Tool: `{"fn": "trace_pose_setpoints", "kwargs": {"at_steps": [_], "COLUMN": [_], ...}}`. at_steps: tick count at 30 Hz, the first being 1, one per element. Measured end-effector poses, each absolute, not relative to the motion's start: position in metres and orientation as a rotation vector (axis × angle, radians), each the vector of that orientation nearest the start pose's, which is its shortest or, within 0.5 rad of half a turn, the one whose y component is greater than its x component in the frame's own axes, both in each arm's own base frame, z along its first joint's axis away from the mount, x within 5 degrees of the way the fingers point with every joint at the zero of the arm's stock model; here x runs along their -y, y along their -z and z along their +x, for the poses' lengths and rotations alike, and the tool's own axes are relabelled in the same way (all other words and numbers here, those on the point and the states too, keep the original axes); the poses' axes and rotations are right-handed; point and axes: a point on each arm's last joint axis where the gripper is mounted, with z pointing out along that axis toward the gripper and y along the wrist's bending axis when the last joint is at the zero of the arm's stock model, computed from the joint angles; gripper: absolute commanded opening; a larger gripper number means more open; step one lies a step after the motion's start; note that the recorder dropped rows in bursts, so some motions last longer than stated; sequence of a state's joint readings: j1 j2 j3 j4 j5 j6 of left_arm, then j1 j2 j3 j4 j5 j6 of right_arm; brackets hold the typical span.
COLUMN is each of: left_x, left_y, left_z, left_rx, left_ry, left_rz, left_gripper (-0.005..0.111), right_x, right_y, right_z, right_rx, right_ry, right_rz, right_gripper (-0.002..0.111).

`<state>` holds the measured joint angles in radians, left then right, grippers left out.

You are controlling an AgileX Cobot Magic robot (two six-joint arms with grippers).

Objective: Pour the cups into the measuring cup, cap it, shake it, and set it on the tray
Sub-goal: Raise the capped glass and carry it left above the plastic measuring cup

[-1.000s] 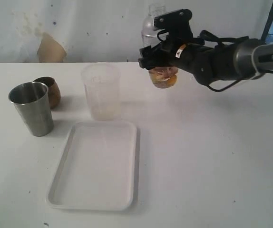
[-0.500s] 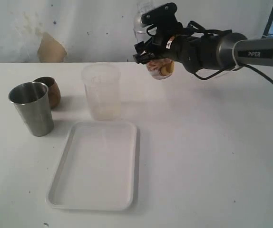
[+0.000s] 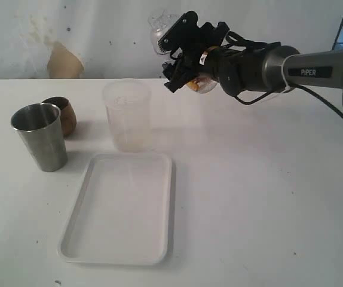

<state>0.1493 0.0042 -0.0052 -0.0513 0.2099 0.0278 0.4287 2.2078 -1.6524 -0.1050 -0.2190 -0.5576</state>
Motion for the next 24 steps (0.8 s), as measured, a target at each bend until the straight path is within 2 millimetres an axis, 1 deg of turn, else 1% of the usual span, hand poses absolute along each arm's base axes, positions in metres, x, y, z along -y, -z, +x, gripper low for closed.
{"fn": "trace_pose_setpoints", "kwargs": {"at_steps": [5,9,17,24], "left_x": [-0.0073,-0.0073,-0.0073,-0.0073], "left_y": [-0.1957,-0.1957,-0.1957,-0.1957], "left_z": [0.0554,0.0554,0.0554,0.0554], "left_rx": [-1.687,-1.687,-1.687,-1.687], "left_ry": [-0.086,-0.086,-0.086,-0.086], "left_rz": [-0.137,-0.137,-0.137,-0.137], "left_gripper": [0.0,0.0,0.0,0.0], "right_x": [-0.2254,-0.2289,-0.2288,-0.2282], "right_y": [-0.2109,-0.2113,-0.2109,-0.2083], "right_z": [0.4695,0.4679,0.4679,0.4674], "right_rx": [-1.481,-1.458,-1.455,-1.391], "right_ry": [0.224,0.239,0.248,0.359], "right_rz": [-1.07,-1.094,-1.107,-1.244], "right_gripper": [0.0,0.0,0.0,0.0]}}
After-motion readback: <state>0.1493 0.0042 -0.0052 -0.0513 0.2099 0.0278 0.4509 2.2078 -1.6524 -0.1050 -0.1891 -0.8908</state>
